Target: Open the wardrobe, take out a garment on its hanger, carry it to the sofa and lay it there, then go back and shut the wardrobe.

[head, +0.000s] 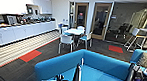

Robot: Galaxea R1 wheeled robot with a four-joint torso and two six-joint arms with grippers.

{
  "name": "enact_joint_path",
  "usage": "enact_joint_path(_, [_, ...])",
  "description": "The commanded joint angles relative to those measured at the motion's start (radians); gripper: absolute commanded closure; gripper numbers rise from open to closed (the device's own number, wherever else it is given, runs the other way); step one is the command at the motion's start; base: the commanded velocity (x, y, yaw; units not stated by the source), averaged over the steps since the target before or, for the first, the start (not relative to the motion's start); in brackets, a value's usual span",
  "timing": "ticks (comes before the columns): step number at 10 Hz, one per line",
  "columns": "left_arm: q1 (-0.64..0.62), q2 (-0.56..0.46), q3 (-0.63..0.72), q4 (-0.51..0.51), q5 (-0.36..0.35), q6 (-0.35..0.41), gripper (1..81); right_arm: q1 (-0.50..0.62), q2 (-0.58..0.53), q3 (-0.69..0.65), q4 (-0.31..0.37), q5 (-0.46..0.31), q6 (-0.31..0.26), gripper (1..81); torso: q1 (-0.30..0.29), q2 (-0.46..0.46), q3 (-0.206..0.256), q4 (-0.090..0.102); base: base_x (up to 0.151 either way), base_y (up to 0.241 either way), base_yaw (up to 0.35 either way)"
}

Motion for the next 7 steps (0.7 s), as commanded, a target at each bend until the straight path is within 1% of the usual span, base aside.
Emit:
enact_joint_path(1, [-0.13,-0.012,0.056,0.029,-0.044,0.012,81.1,0.019,0.012,0.007,-0.007,-0.047,-0.004,1.0,0.0,0.0,0.0,0.0,0.0,0.0,-0.259])
enact_joint_path(3, [-0.13,-0.012,0.056,0.027,-0.044,0.012,81.1,0.018,0.014,0.007,-0.007,-0.047,-0.004,1.0,0.0,0.0,0.0,0.0,0.0,0.0,-0.239])
enact_joint_path(5, [-0.13,-0.012,0.054,0.027,-0.044,0.009,81.1,0.021,0.015,0.009,-0.01,-0.047,-0.004,1.0,0.0,0.0,0.0,0.0,0.0,0.0,-0.171])
enact_joint_path(6, [-0.13,-0.012,0.054,0.027,-0.044,0.009,81.1,0.021,0.017,0.009,-0.01,-0.048,-0.004,1.0,0.0,0.0,0.0,0.0,0.0,0.0,0.0])
enact_joint_path(7, [-0.128,-0.014,0.054,0.027,-0.046,0.007,81.1,0.021,0.021,0.007,-0.01,-0.048,-0.004,1.0,0.0,0.0,0.0,0.0,0.092,0.0,0.0])
